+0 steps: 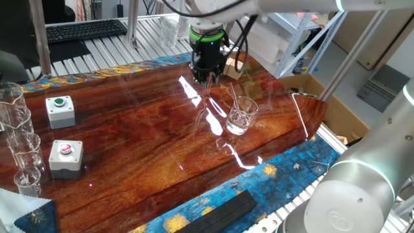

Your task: Stir the beaker with a glass rod

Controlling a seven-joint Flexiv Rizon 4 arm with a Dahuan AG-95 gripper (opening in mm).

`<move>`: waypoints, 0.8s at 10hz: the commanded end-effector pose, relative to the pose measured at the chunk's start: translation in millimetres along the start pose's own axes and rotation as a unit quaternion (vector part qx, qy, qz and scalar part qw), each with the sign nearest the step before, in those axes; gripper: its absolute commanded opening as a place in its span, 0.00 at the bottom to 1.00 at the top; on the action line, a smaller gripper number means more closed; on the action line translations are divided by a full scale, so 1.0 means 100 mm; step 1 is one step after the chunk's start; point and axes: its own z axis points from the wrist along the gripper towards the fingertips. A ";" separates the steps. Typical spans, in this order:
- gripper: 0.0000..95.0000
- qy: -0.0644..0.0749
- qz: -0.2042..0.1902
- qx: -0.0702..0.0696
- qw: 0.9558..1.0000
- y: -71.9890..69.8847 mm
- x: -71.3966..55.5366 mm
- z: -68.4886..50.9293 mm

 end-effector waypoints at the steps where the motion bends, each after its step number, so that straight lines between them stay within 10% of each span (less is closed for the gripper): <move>1: 0.60 0.001 -0.001 0.004 1.000 -0.07 -0.01 -0.03; 8: 0.60 -0.003 -0.012 0.021 1.000 -0.23 -0.08 -0.10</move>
